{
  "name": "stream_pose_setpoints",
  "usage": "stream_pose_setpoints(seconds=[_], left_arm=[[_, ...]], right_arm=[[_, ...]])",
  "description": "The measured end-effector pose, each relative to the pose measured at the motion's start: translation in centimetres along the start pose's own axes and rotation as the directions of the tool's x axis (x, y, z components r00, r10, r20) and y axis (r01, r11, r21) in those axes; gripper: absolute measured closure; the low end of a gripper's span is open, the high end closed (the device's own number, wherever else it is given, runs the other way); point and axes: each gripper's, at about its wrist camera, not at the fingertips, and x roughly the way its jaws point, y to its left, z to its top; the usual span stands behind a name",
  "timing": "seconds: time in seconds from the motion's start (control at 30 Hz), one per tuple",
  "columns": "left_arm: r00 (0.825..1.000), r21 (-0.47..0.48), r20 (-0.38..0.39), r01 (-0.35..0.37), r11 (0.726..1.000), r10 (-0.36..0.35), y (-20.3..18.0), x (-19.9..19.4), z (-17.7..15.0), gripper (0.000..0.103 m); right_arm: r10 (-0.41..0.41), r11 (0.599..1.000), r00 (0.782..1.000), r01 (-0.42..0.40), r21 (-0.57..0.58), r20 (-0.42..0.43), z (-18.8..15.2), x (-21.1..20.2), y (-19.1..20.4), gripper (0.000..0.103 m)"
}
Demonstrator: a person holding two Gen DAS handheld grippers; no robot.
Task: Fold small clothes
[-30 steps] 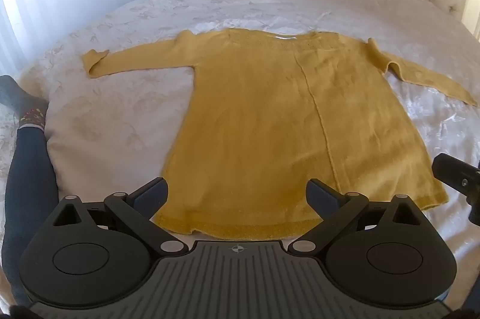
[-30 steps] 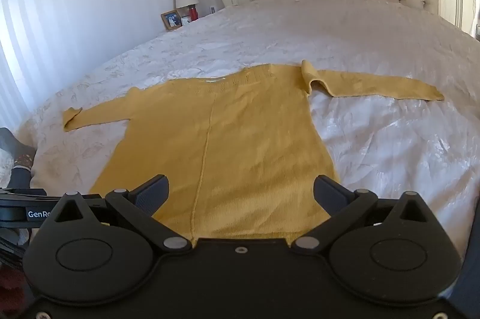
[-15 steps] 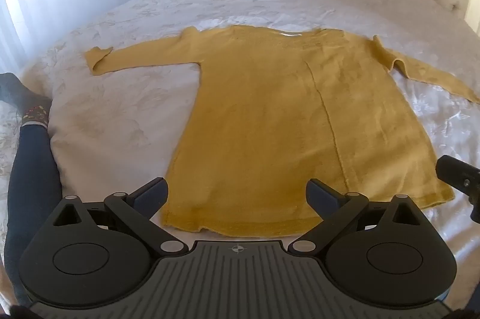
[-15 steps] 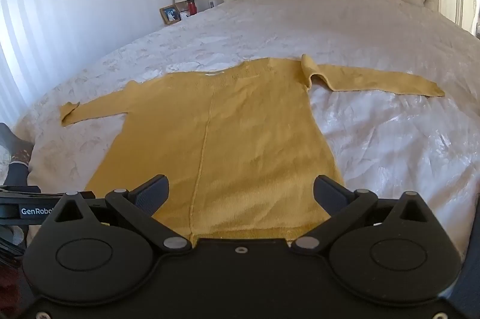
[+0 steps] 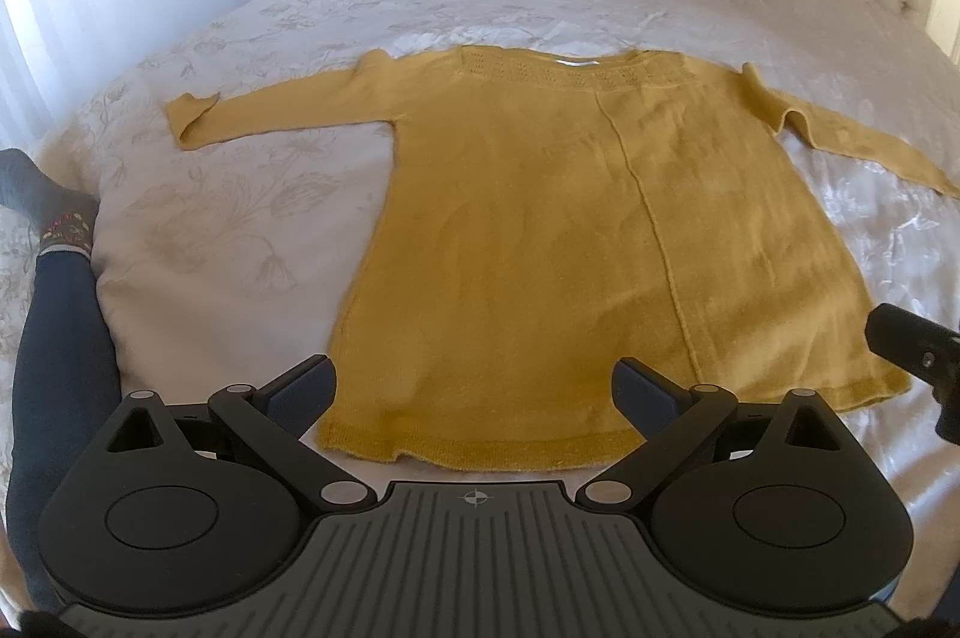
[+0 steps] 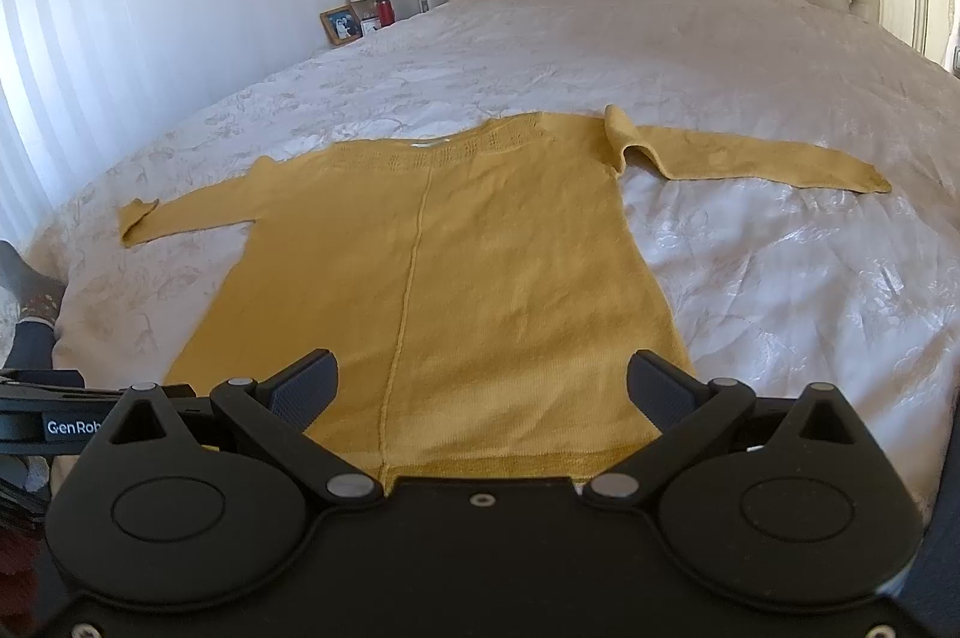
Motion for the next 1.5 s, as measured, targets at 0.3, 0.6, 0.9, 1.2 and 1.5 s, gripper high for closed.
stream_pose_setpoints(seconds=[0.3, 0.6, 0.9, 1.2, 1.5], left_arm=[[1.0, 0.009, 0.001, -0.001, 1.0, 0.001, -0.29, -0.06, -0.05, 0.003], [1.0, 0.013, 0.0, -0.004, 1.0, 0.004, -0.53, 0.01, -0.08, 0.003], [1.0, 0.013, 0.0, -0.004, 1.0, 0.004, -0.52, 0.01, -0.08, 0.003], [1.0, 0.017, 0.0, -0.005, 1.0, 0.005, -0.71, 0.02, -0.13, 0.003], [1.0, 0.019, -0.001, -0.005, 1.0, 0.005, -0.78, 0.03, -0.12, 0.003]], right_arm=[[-0.001, 1.0, 1.0, 0.001, 0.004, -0.001, -0.03, 0.13, -0.17, 0.001], [0.001, 1.0, 1.0, -0.001, 0.001, -0.001, -0.02, 0.16, -0.25, 0.001], [0.002, 1.0, 1.0, -0.002, 0.002, -0.002, 0.05, 0.18, -0.26, 0.001], [0.002, 1.0, 1.0, -0.002, 0.002, -0.001, 0.08, 0.18, -0.25, 0.001], [0.002, 1.0, 1.0, -0.002, 0.003, -0.002, 0.11, 0.17, -0.25, 0.001]])
